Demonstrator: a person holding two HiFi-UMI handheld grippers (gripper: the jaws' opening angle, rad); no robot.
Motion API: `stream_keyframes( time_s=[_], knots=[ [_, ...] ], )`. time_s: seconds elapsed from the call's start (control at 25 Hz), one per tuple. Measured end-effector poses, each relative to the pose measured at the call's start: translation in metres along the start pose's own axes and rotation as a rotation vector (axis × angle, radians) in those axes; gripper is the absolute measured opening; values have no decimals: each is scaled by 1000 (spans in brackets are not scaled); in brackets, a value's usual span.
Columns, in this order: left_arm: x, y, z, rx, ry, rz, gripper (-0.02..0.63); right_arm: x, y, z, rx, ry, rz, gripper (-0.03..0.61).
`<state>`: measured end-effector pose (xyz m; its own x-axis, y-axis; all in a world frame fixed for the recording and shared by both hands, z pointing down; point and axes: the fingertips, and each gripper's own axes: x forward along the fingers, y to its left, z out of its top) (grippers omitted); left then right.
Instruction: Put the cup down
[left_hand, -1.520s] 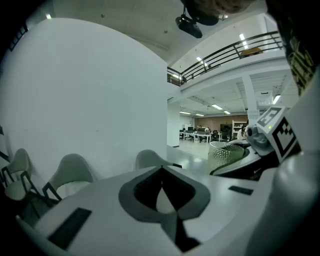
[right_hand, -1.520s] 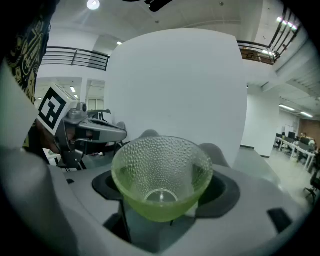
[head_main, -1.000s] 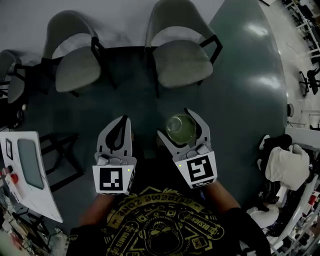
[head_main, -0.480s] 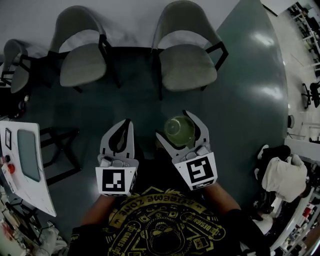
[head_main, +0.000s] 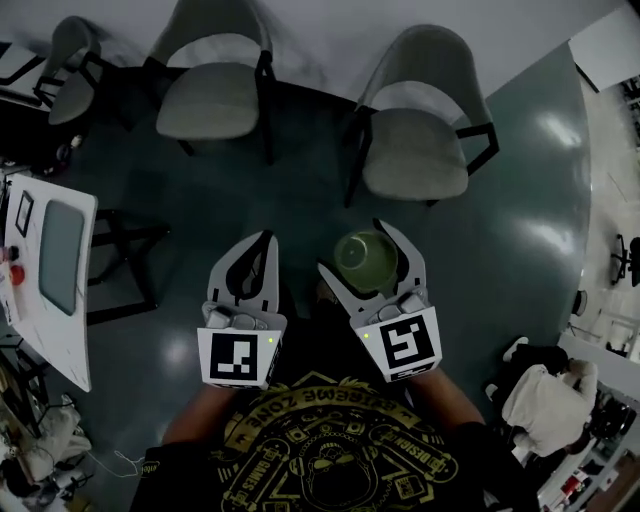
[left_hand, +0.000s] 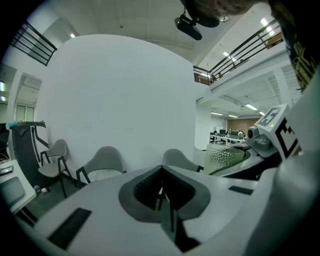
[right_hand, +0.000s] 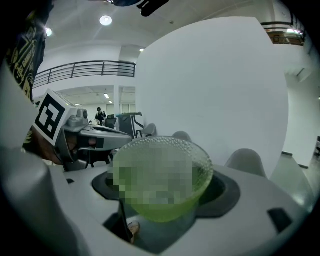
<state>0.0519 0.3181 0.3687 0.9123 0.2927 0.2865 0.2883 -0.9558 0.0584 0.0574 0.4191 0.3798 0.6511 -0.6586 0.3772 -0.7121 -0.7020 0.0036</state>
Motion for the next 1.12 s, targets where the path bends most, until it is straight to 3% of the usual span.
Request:
stream_keyframes(
  time_s=[0.28, 1.12],
  knots=[
    [-16, 37, 5, -49, -44, 73, 11, 32, 30, 19, -51, 2, 78, 391],
    [-37, 172, 7, -136, -82, 198, 11, 140, 103, 74, -139, 7, 192, 393]
  ],
)
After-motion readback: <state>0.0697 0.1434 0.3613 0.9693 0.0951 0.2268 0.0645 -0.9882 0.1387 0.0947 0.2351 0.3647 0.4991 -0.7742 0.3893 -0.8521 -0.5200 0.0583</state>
